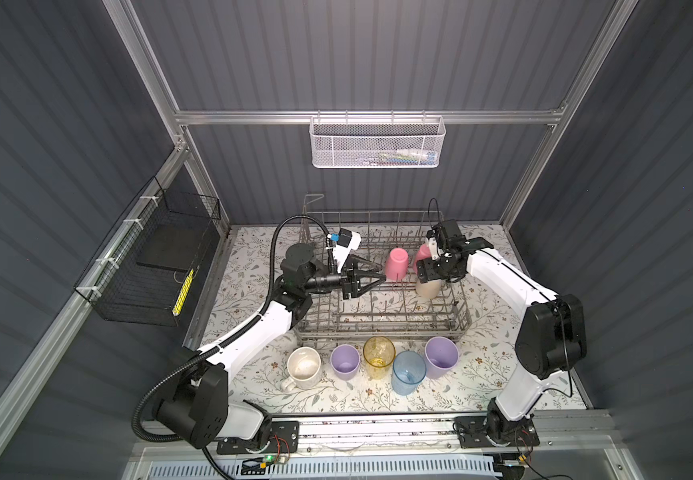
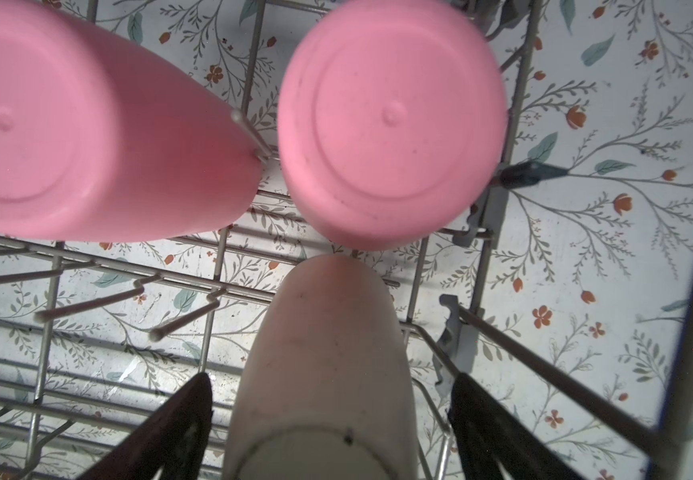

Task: Load the cups into the dish rack
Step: 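Set the beige cup beside the pink cups and open the right gripper, then reach the left gripper toward the purple cup while the right arm draws back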

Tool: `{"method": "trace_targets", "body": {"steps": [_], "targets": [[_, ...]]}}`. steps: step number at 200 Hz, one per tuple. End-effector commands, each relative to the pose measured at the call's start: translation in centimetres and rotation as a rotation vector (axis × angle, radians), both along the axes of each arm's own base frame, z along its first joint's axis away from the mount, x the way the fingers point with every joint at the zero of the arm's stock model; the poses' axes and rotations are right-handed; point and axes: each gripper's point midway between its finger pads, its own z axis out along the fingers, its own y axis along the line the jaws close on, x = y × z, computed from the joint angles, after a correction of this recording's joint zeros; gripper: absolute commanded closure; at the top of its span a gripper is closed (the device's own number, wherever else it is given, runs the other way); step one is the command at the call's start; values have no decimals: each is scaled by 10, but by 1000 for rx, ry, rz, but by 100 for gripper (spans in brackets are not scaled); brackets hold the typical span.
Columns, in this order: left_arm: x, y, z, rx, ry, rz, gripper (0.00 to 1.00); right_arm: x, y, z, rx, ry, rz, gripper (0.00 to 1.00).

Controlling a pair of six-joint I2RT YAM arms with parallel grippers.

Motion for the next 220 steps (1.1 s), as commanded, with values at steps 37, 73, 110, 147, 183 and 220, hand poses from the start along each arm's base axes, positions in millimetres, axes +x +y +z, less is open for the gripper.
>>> {"method": "trace_targets", "body": {"steps": [37, 73, 110, 147, 183, 220], "targets": [[3, 1, 0, 5, -17, 4, 49, -9, -1, 38, 25, -73, -5, 8], [3, 1, 1, 17, -20, 4, 49, -22, 0, 66, 78, -131, 6, 8], [4, 0, 1, 38, -19, 10, 48, -35, -1, 97, 133, -210, 13, 7], [1, -1, 3, 60, -31, 17, 48, -44, -5, 120, 202, -280, 3, 7], [-17, -22, -5, 165, -104, -1, 47, -49, -10, 128, 244, -304, -17, 6], [-39, -47, -10, 249, -166, -46, 47, -49, -20, 137, 365, -350, -68, 6]]}}
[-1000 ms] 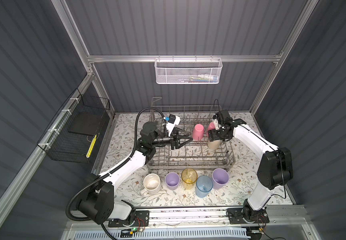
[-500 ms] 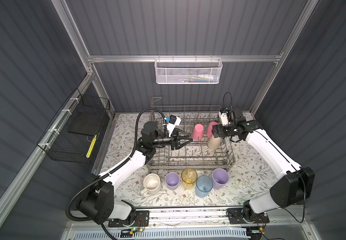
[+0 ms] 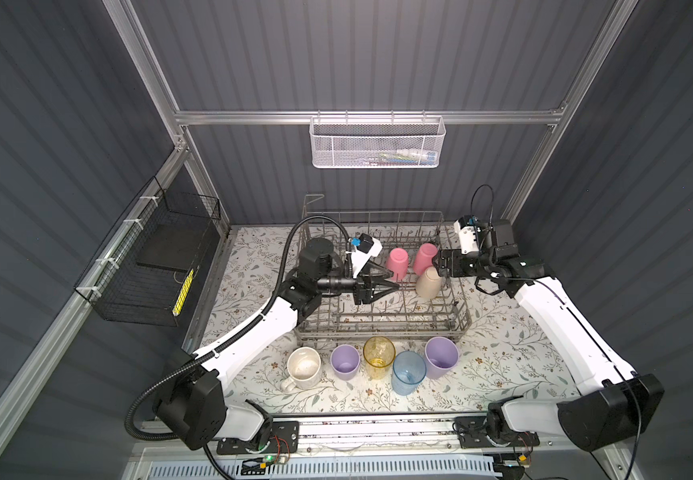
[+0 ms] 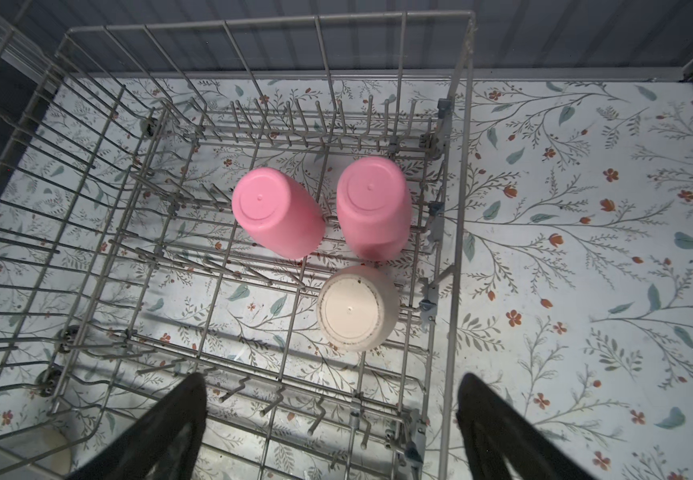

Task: Load the cups into the dish rack
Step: 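Reach the left gripper toward the purple cup while the right arm draws back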

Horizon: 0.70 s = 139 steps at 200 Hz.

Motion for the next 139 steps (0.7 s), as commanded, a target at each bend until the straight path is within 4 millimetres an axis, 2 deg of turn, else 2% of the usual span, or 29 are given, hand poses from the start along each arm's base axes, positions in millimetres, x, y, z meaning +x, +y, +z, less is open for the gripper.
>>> {"method": "trace_targets", "body": {"steps": [1, 21, 49, 69, 74, 91, 93, 107, 109, 112, 130, 139], "targets": [[-9, -7, -4, 73, -69, -12, 47, 1, -4, 11, 106, -42, -23, 6], [-14, -13, -5, 84, -80, -27, 46, -1, -15, 19, 182, -83, -61, 6], [-21, -24, -18, 153, -105, -34, 46, -5, -34, 28, 278, -138, -117, 6], [-30, -38, -27, 211, -147, -44, 46, -6, -46, 23, 310, -143, -158, 5], [-32, -41, -30, 233, -158, -46, 46, -10, -48, 30, 317, -166, -164, 6], [-41, -54, -43, 313, -200, -51, 45, -10, -59, 31, 335, -189, -202, 6], [-42, -55, -44, 320, -206, -55, 45, -12, -55, 32, 351, -186, -182, 6], [-51, -65, -64, 401, -226, -66, 45, -13, -61, 31, 372, -191, -202, 5], [-49, -69, -54, 386, -246, -60, 45, -13, -62, 31, 375, -193, -207, 5], [-52, -72, -54, 392, -254, -68, 45, -13, -63, 31, 376, -194, -212, 5], [-67, -87, -70, 461, -289, -97, 45, -14, -70, 29, 389, -198, -231, 5], [-67, -92, -80, 509, -314, -83, 45, -14, -72, 28, 392, -196, -239, 5]]}}
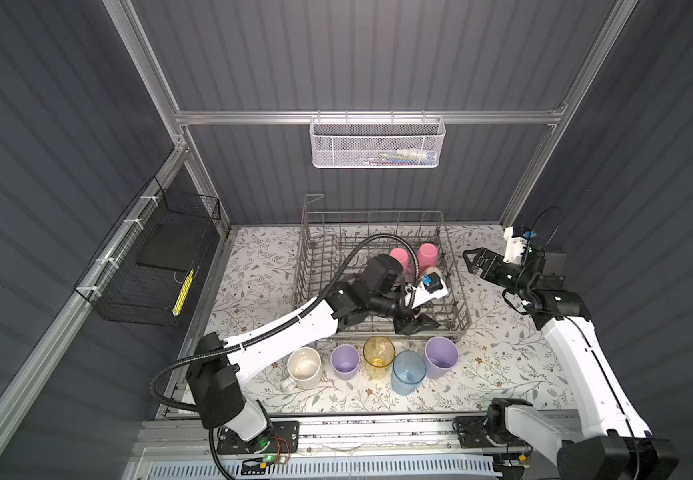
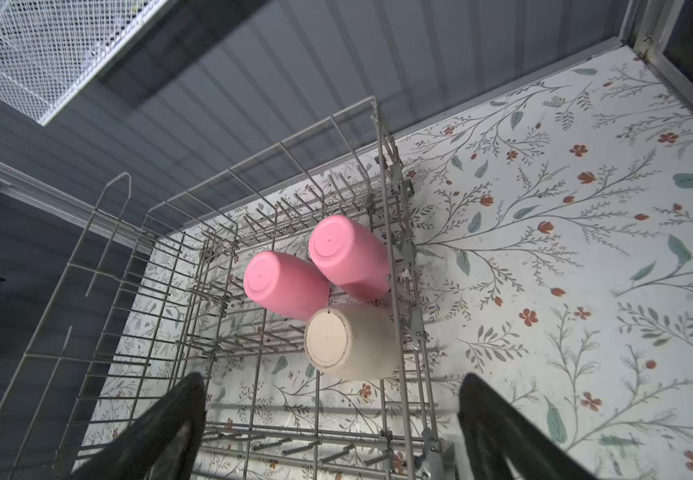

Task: Load the cups into the dish rack
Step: 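Reach the left gripper toward the purple cup while the right arm draws back, then lower the left gripper onto the purple cup rim and close it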

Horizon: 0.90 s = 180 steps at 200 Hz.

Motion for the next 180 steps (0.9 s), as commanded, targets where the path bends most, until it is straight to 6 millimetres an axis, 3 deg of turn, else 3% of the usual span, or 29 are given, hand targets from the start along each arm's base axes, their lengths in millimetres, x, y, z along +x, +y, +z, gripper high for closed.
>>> {"method": "trace_targets", "body": {"steps": [1, 71, 180], "targets": [[-1, -5, -28, 154, -102, 25, 45, 0, -2, 6, 44, -31, -6, 5], [-31, -31, -75, 349, -174, -52, 45, -5, -8, -4, 68, -16, -16, 5], [-50, -33, -119, 544, -166, -122, 41, -10, -12, -12, 79, -3, -25, 5]]}}
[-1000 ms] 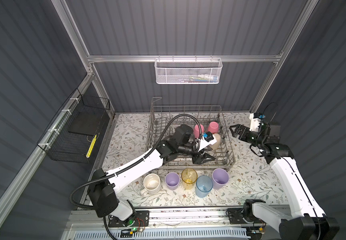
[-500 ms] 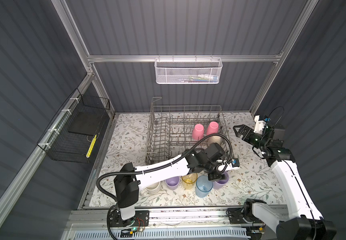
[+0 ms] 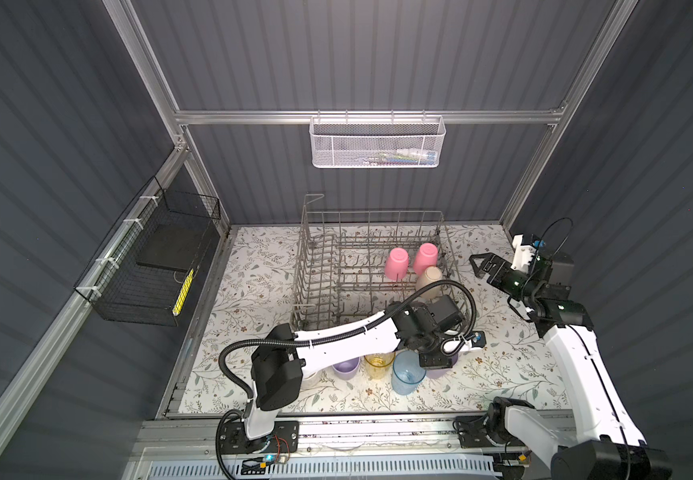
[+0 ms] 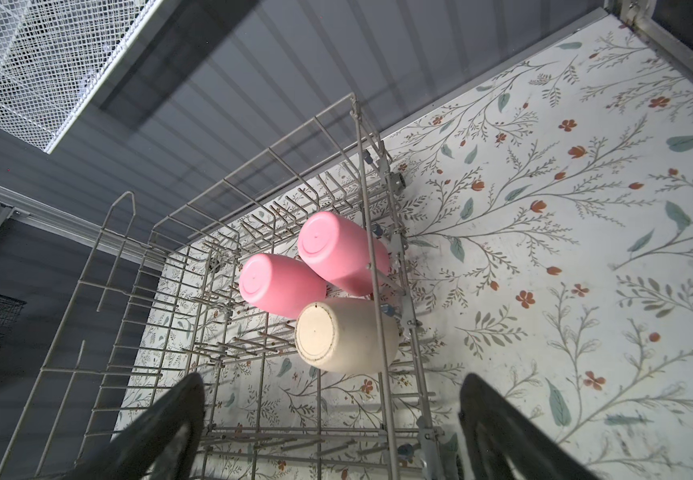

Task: Load the cups into the dish rack
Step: 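Lower the left gripper onto the purple cup rim and close it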

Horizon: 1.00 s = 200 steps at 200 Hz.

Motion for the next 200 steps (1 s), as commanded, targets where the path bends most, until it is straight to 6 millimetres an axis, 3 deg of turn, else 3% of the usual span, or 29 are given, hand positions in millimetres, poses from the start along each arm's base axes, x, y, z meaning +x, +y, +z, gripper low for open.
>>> {"method": "trace_targets", "body": {"steps": [1, 57, 93, 162, 200], "targets": [[-7, 4, -6, 61, 0, -32, 41, -1, 0, 2, 11, -17, 4, 5], [-16, 0, -8, 71, 15, -59, 41, -2, -1, 0, 12, -14, 2, 5], [-19, 0, -20, 112, 31, -70, 42, -3, -2, -2, 11, -11, 2, 5], [-22, -1, -37, 184, 34, -79, 49, -1, -2, -7, 24, -3, 6, 4], [-23, -3, -37, 185, 44, -91, 59, 0, -3, -7, 26, -5, 3, 4]]}}
